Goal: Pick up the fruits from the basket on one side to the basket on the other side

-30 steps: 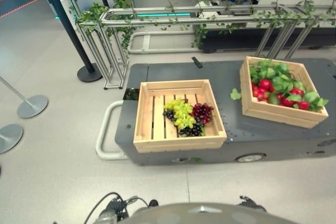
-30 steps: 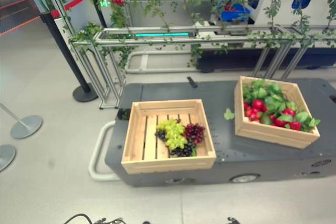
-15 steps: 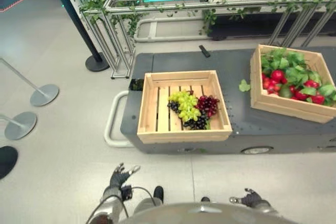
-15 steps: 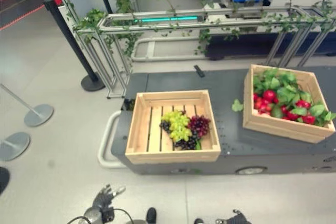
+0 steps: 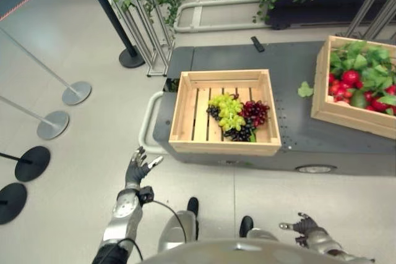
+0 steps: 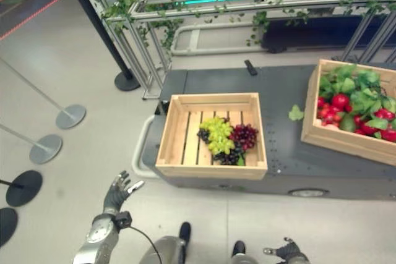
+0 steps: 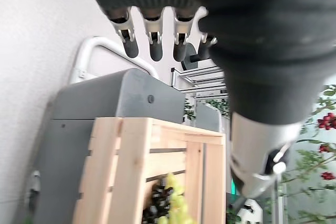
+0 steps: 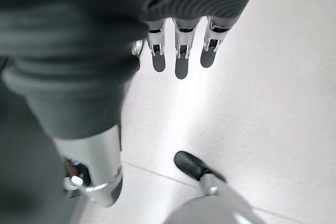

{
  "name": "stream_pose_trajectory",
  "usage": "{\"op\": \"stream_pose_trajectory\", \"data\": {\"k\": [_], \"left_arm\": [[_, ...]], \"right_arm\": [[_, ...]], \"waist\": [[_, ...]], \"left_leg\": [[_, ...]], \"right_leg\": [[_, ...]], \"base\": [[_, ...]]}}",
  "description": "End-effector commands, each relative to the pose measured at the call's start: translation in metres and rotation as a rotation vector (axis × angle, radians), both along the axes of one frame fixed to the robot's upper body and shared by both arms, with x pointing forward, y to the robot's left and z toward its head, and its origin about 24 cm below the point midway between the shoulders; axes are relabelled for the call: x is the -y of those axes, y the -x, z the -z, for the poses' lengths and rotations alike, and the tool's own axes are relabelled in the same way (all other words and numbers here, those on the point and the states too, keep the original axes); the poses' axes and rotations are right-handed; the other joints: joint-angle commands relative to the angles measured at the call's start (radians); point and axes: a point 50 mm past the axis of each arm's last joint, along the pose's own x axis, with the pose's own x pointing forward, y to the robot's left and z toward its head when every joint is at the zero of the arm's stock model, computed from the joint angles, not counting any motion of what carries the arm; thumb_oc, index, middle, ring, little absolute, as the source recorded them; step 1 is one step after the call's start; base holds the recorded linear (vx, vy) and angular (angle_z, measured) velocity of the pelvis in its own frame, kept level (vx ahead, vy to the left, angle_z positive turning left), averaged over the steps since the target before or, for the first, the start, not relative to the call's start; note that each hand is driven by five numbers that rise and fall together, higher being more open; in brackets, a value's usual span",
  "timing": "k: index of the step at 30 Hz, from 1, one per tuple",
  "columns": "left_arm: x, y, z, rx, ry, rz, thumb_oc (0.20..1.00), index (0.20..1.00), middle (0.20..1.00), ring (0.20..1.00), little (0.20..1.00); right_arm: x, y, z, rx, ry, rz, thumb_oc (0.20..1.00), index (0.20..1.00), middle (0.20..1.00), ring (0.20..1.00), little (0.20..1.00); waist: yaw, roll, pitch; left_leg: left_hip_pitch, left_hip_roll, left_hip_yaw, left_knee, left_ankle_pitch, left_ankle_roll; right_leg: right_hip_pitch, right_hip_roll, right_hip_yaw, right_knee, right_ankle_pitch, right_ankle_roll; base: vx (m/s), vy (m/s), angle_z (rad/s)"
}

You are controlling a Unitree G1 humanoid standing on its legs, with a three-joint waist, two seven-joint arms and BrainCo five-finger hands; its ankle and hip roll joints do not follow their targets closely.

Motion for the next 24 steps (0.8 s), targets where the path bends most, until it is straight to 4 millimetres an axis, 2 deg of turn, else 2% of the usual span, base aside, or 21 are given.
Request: {"op": "stream_pose_trajectory", "data": {"k": [1, 3, 5, 6, 7, 12, 14, 15, 17, 18, 19, 20, 21, 22, 24], "left_arm": [[-0.012, -0.018, -0.039, 0.188, -0.079, 0.000, 1.000, 1.000, 1.000, 1.000, 1.000], [-0.014, -0.020, -0.047, 0.219, -0.102, 0.011, 1.000, 1.000, 1.000, 1.000, 1.000], [-0.015, -0.024, -0.055, 0.243, -0.138, 0.022, 1.000, 1.000, 1.000, 1.000, 1.000], [-0.016, -0.030, -0.064, 0.274, -0.173, 0.037, 1.000, 1.000, 1.000, 1.000, 1.000], [-0.016, -0.030, -0.064, 0.274, -0.174, 0.037, 1.000, 1.000, 1.000, 1.000, 1.000], [-0.023, -0.049, -0.089, 0.322, -0.352, 0.097, 1.000, 1.000, 1.000, 1.000, 1.000], [-0.024, -0.059, -0.103, 0.352, -0.442, 0.131, 1.000, 1.000, 1.000, 1.000, 1.000], [-0.024, -0.066, -0.109, 0.360, -0.489, 0.160, 1.000, 1.000, 1.000, 1.000, 1.000], [-0.024, -0.074, -0.122, 0.396, -0.527, 0.161, 1.000, 1.000, 1.000, 1.000, 1.000], [-0.023, -0.083, -0.133, 0.420, -0.579, 0.168, 1.000, 1.000, 1.000, 1.000, 1.000], [-0.023, -0.083, -0.134, 0.422, -0.579, 0.168, 1.000, 1.000, 1.000, 1.000, 1.000], [-0.022, -0.086, -0.136, 0.427, -0.592, 0.171, 1.000, 1.000, 1.000, 1.000, 1.000], [-0.022, -0.087, -0.136, 0.428, -0.592, 0.170, 1.000, 1.000, 1.000, 1.000, 1.000], [-0.021, -0.093, -0.145, 0.446, -0.641, 0.173, 1.000, 1.000, 1.000, 1.000, 1.000], [-0.024, -0.095, -0.150, 0.453, -0.681, 0.168, 1.000, 1.000, 1.000, 1.000, 1.000]], "right_arm": [[0.012, -0.007, -0.006, 0.034, 0.039, 0.037, 1.000, 1.000, 1.000, 1.000, 1.000], [0.012, -0.006, -0.006, 0.023, 0.036, 0.037, 1.000, 1.000, 1.000, 1.000, 1.000], [0.010, -0.004, -0.004, 0.019, 0.026, 0.043, 1.000, 1.000, 1.000, 1.000, 1.000], [0.008, -0.002, -0.003, 0.011, 0.012, 0.054, 1.000, 1.000, 1.000, 1.000, 1.000], [0.007, -0.002, -0.003, 0.011, 0.011, 0.054, 1.000, 1.000, 1.000, 1.000, 1.000], [-0.001, -0.009, -0.002, 0.041, -0.029, 0.084, 1.000, 1.000, 1.000, 1.000, 1.000], [-0.006, -0.012, -0.001, 0.054, -0.046, 0.078, 1.000, 1.000, 1.000, 1.000, 1.000], [-0.007, -0.015, -0.002, 0.067, -0.055, 0.081, 1.000, 1.000, 1.000, 1.000, 1.000], [-0.010, -0.021, -0.003, 0.093, -0.064, 0.077, 1.000, 1.000, 1.000, 1.000, 1.000], [-0.013, -0.029, -0.005, 0.127, -0.079, 0.083, 1.000, 1.000, 1.000, 1.000, 1.000], [-0.013, -0.029, -0.005, 0.128, -0.079, 0.084, 1.000, 1.000, 1.000, 1.000, 1.000], [-0.016, -0.030, -0.004, 0.133, -0.085, 0.083, 1.000, 1.000, 1.000, 1.000, 1.000], [-0.016, -0.030, -0.005, 0.134, -0.084, 0.083, 1.000, 1.000, 1.000, 1.000, 1.000], [-0.021, -0.031, -0.003, 0.140, -0.099, 0.081, 1.000, 1.000, 1.000, 1.000, 1.000], [-0.022, -0.029, -0.002, 0.132, -0.100, 0.071, 1.000, 1.000, 1.000, 1.000, 1.000]], "waist": [[-0.001, 0.006, -0.018], [0.005, 0.013, -0.027], [0.004, 0.010, -0.050], [0.002, -0.002, -0.072], [0.004, -0.005, -0.072], [-0.003, -0.044, -0.097], [-0.012, -0.054, -0.088], [-0.019, -0.060, -0.082], [-0.038, -0.047, -0.049], [-0.053, -0.026, -0.026], [-0.051, -0.026, -0.025], [-0.068, -0.019, -0.020], [-0.067, -0.017, -0.020], [-0.082, -0.021, -0.011], [-0.077, -0.044, -0.009]], "left_leg": [[-0.053, 0.049, 0.059, 0.010, -0.001, -0.007], [-0.026, 0.048, 0.076, -0.004, -0.024, -0.006], [-0.011, 0.037, 0.092, -0.027, -0.025, -0.006], [0.007, 0.014, 0.109, -0.035, -0.045, 0.008], [0.010, 0.011, 0.112, -0.036, -0.045, 0.010], [0.060, -0.055, 0.155, -0.067, -0.099, 0.074], [0.068, -0.075, 0.156, -0.075, -0.112, 0.093], [0.072, -0.093, 0.158, -0.077, -0.118, 0.106], [0.082, -0.095, 0.159, -0.085, -0.118, 0.124], [0.095, -0.091, 0.166, -0.100, -0.118, 0.131], [0.096, -0.090, 0.167, -0.102, -0.118, 0.130], [0.107, -0.093, 0.165, -0.110, -0.122, 0.134], [0.110, -0.090, 0.166, -0.114, -0.125, 0.131], [0.131, -0.103, 0.174, -0.120, -0.134, 0.136], [0.142, -0.124, 0.197, -0.110, -0.161, 0.136]], "right_leg": [[0.006, -0.039, 0.012, 0.053, -0.105, 0.106], [0.017, -0.049, 0.016, 0.056, -0.111, 0.115], [0.029, -0.072, 0.011, 0.055, -0.106, 0.132], [0.037, -0.106, 0.012, 0.066, -0.098, 0.149], [0.037, -0.110, 0.013, 0.067, -0.099, 0.151], [-0.018, -0.202, 0.055, 0.189, -0.089, 0.204], [-0.078, -0.224, 0.086, 0.275, -0.058, 0.218], [-0.111, -0.242, 0.112, 0.318, -0.001, 0.229], [-0.198, -0.238, 0.142, 0.436, 0.070, 0.228], [-0.268, -0.213, 0.146, 0.482, 0.049, 0.219], [-0.271, -0.212, 0.148, 0.487, 0.045, 0.218], [-0.315, -0.166, 0.156, 0.463, 0.012, 0.204], [-0.318, -0.164, 0.156, 0.470, 0.004, 0.202], [-0.350, -0.105, 0.132, 0.394, -0.019, 0.180], [-0.348, -0.108, 0.016, 0.268, 0.016, 0.164]], "base": [[0.05, 0.123, 0.08], [0.11, 0.191, -0.03], [0.18, 0.230, -0.12], [0.17, 0.200, -0.01], [0.20, 0.233, 0.16], [0.11, 0.218, -0.05], [0.04, 0.222, -0.23], [0.02, 0.222, -0.30], [-0.03, 0.260, -0.23], [-0.03, 0.228, -0.22], [0.04, 0.216, -0.43], [0.05, 0.052, -0.39], [0.15, 0.107, -0.39], [0.16, 0.027, -0.25], [0.17, 0.019, -0.33]]}}
